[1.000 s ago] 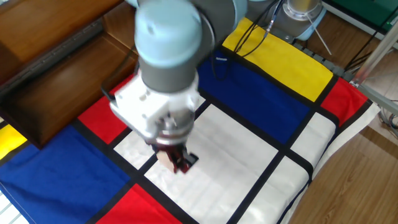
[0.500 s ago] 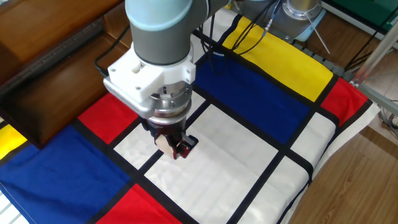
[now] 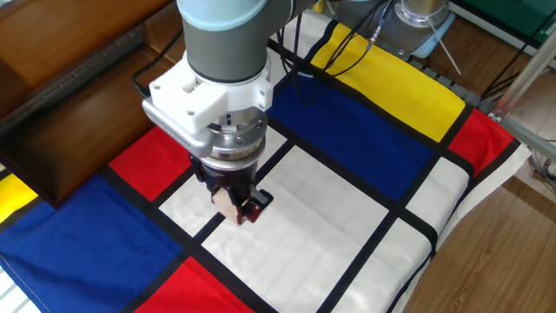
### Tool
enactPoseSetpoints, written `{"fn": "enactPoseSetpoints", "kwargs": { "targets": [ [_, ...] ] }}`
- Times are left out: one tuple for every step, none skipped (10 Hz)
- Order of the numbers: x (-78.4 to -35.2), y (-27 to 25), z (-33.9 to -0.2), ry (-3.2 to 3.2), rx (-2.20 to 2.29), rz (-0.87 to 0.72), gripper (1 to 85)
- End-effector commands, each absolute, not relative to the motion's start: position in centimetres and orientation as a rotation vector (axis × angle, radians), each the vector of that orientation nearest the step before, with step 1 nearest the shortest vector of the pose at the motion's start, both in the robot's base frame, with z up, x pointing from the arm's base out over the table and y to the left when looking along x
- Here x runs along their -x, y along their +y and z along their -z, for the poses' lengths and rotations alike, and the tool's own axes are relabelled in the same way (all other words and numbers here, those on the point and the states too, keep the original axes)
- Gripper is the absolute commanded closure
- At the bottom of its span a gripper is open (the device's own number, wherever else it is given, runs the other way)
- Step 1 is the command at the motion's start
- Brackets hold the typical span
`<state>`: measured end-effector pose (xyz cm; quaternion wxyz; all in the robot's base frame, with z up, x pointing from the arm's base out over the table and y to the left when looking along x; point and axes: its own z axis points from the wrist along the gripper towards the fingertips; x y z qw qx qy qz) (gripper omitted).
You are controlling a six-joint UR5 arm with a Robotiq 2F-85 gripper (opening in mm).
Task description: Put the object on the shelf
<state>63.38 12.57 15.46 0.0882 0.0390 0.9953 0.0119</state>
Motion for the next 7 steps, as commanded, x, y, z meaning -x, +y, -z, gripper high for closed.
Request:
{"fn": "enactPoseSetpoints", "kwargs": {
  "targets": [
    [-63.7, 12.5, -15.7, 2.946, -0.150, -0.041, 84.7],
    [-63.3, 12.3, -15.6, 2.965, -0.146, -0.030, 84.7],
    [-63.0, 12.2, -15.6, 2.974, -0.144, -0.025, 84.7],
    [-62.5, 12.5, -15.5, 2.994, -0.119, -0.038, 84.7],
    [-61.6, 12.3, -16.0, 3.021, -0.096, -0.074, 84.7],
    [-60.6, 10.5, -17.2, 3.040, -0.073, -0.073, 84.7],
    [-59.8, 8.9, -18.3, 3.047, -0.053, -0.081, 84.7]
  ]
}}
